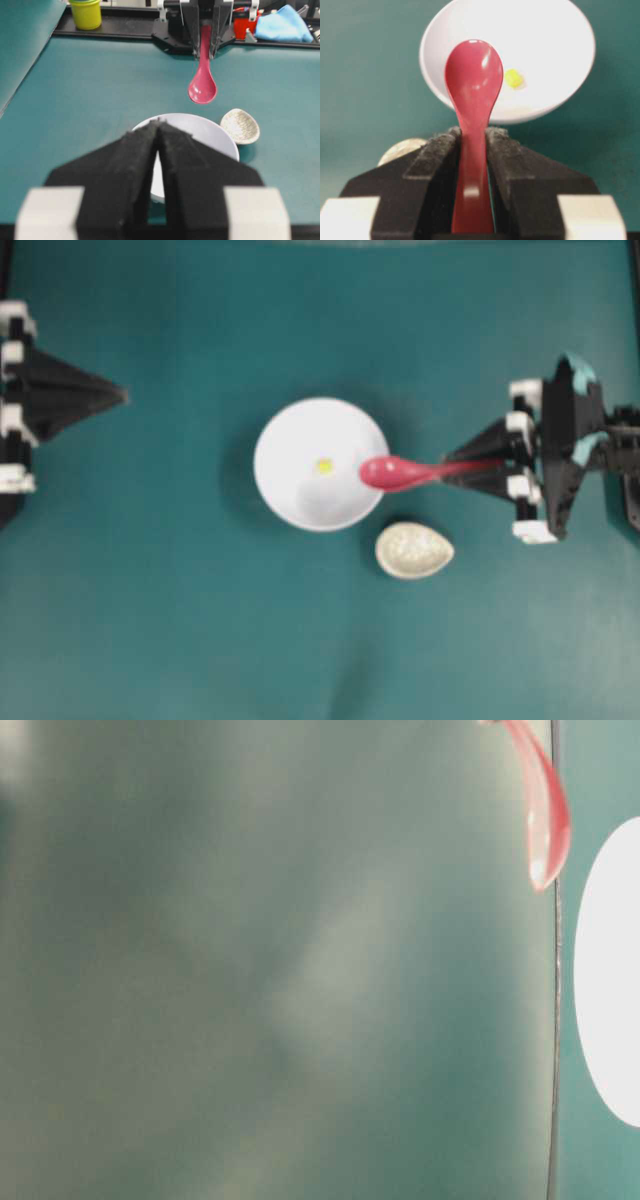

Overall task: Scoop the yellow hexagonal prism block from the bowl with a spoon using the right arm.
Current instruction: 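Lift the spoon with the right gripper and carry it over the bowl, then lower the spoon into the bowl beside the yellow block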

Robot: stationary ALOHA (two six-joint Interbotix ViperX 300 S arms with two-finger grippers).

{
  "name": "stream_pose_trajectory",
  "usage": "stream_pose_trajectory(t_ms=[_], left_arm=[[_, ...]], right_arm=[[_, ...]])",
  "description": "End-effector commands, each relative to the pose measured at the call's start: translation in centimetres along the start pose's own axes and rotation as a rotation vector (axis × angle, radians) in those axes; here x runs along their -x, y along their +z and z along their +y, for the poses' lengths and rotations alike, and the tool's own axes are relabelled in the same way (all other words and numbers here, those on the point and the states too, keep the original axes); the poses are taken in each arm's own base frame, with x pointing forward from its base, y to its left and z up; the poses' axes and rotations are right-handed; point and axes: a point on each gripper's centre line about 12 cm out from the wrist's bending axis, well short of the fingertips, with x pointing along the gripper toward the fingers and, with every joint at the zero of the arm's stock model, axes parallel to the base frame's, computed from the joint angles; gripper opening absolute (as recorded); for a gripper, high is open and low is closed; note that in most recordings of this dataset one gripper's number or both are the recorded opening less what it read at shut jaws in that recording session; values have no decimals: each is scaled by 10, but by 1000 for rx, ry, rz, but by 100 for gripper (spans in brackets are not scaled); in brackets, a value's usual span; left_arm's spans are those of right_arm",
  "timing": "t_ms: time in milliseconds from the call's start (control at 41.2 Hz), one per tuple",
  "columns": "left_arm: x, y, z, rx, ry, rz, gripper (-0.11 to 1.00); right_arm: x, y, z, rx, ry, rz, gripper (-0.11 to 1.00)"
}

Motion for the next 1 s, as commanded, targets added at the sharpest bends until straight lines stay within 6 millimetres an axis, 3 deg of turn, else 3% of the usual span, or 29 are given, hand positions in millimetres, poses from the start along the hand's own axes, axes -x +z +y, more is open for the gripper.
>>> stream_pose_trajectory(t_ms=[0,267,729,972], left_arm=[[-2,11,1,-9,5,-26,5],[-2,10,1,-12,5,-21,5],[-2,8,1,22,3,-3,5],[-2,8,1,20,5,0,5]], right_arm=[[-2,17,-5,-1,-13,-28,24],[-8,28,-16,-18,-36,1,24],[-37,58,-20,-80,50,216,24],[-57,57,-26,-95,85,356,24]])
